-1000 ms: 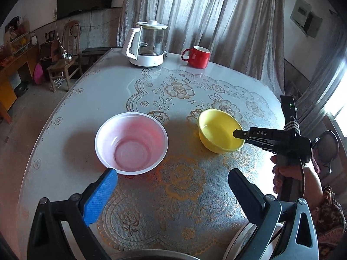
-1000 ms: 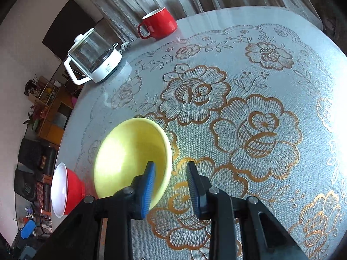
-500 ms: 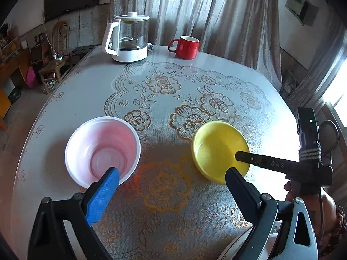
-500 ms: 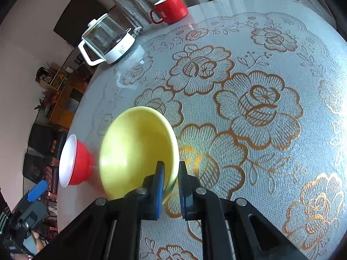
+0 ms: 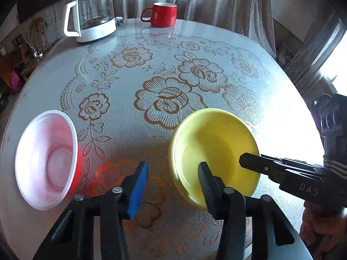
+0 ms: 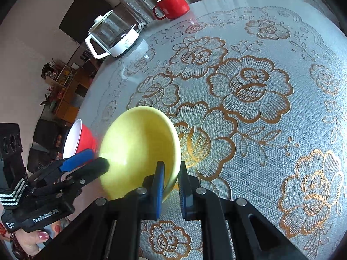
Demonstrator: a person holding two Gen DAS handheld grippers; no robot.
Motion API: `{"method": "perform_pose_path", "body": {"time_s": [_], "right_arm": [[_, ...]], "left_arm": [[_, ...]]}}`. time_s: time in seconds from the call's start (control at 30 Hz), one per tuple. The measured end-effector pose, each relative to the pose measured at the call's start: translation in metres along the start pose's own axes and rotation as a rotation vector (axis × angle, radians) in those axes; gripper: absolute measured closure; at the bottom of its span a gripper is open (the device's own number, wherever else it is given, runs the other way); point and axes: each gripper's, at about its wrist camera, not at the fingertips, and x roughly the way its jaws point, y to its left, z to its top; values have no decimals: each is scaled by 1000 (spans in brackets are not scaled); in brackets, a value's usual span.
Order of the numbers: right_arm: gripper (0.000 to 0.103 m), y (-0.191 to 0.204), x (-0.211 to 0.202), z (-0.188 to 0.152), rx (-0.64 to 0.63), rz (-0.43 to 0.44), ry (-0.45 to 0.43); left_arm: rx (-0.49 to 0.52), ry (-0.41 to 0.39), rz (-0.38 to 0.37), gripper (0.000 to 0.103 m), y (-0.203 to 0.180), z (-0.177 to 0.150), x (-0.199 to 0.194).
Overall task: Organize plates and bowls
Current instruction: 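Move the right gripper to the yellow bowl rim and grasp it, then lift the yellow bowl and lower it into the steel bowl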
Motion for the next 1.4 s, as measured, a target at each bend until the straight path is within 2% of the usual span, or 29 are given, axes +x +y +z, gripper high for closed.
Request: {"method": "perform_pose_path", "body": {"time_s": [0.07, 0.13, 0.23, 0.47, 0.83, 1.07, 1.4], "right_arm": [[92, 0, -1, -1, -1, 0, -2], [92, 2, -1, -1, -2, 2, -3], [92, 3, -2, -4, -2, -4, -8], [92, 12, -9, -14, 0, 0, -17], [92, 50, -46, -39, -47, 13, -87], [92, 81, -69, -64, -84, 43, -127], [92, 133, -86, -114, -136, 111, -155]], "left_arm": [[-1, 13, -6, 65, -2, 1, 7], [17, 19, -9, 84, -6, -1, 11], [15, 28, -16, 89, -4, -5, 13], [8, 1, -27, 89, 1, -16, -8], [15, -103, -63, 89, 7, -43, -77], [4, -169, -70, 89, 16, -77, -120], [-45, -265, -76, 89, 49, -137, -175]]}}
